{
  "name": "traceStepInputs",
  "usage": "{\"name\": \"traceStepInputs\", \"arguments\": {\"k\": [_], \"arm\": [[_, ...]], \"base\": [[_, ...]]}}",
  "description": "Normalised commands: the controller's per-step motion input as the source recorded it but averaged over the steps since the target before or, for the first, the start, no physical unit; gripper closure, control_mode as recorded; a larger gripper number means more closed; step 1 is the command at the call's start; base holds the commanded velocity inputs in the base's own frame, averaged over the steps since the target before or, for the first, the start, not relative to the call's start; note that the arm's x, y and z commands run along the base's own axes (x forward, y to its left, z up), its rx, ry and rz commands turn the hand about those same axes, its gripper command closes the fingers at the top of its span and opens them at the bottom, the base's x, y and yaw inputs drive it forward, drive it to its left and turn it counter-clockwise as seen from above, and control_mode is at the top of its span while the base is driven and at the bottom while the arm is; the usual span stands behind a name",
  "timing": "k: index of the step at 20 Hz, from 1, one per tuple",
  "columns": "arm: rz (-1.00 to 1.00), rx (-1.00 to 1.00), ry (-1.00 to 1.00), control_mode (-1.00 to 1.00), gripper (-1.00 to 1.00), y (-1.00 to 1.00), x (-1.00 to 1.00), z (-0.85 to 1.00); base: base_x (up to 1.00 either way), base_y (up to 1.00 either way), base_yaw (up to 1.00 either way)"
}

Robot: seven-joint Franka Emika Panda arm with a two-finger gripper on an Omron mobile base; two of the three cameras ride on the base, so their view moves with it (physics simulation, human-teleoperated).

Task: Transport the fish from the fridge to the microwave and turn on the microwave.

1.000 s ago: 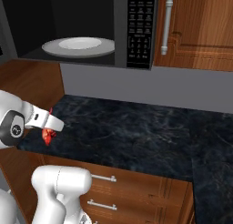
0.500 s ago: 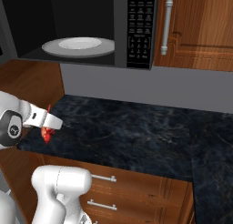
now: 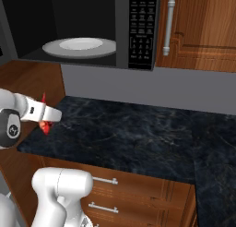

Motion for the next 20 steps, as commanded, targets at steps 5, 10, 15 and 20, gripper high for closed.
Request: {"name": "traceStepInputs", "arguments": {"k": [5,10,15,20], "arm": [[0.16,0.12,0.00,-1.00,1.00,-0.01,0.00,0.52],[0.21,0.12,0.00,-1.00,1.00,-0.01,0.02,0.39],[0.16,0.00,-0.03,-1.00,1.00,0.00,0.10,0.37],[0.13,0.00,-0.05,-1.00,1.00,0.00,0.18,0.41]], "base": [[0.00,0.00,0.00],[0.00,0.00,0.00],[0.00,0.00,0.00],[0.00,0.00,0.00]]}}
